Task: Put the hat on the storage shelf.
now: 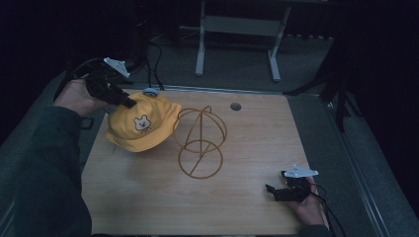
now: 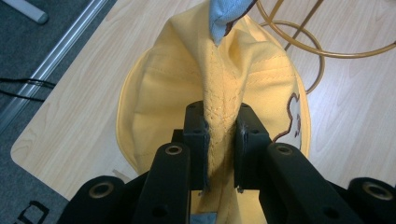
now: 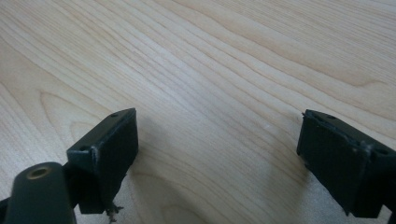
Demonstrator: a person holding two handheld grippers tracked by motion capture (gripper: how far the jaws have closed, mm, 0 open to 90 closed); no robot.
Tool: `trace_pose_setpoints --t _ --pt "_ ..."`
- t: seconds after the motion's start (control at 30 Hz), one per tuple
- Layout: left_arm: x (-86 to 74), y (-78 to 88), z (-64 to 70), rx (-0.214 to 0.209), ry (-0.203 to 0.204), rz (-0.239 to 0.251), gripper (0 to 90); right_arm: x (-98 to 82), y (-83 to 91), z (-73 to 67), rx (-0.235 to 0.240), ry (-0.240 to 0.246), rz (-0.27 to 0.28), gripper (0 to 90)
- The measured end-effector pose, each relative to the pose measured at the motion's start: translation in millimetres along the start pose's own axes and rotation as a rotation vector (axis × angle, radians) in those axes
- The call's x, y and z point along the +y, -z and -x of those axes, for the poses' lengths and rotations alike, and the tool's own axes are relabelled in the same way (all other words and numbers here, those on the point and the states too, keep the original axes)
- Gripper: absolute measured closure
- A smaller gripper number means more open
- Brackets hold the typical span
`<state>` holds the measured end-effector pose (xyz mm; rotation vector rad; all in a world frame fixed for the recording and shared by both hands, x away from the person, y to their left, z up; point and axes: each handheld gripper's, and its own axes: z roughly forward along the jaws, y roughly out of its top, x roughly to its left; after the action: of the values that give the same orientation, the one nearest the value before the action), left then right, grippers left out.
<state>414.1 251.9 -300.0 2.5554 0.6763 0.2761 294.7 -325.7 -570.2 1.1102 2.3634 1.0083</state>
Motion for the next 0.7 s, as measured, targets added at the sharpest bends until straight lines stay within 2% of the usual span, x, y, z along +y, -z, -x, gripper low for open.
trace_pose_setpoints --t 0.37,0.7 --pt "-4.5 5.7 0.8 -0.021 -0.013 -0.006 78.0 0.0 0.0 0.1 0.000 0.001 0.000 12.4" --pt "-9.4 15.8 -0.3 -0.037 -0.007 0.030 78.2 0.0 0.1 0.1 0.000 0.001 -0.001 12.4"
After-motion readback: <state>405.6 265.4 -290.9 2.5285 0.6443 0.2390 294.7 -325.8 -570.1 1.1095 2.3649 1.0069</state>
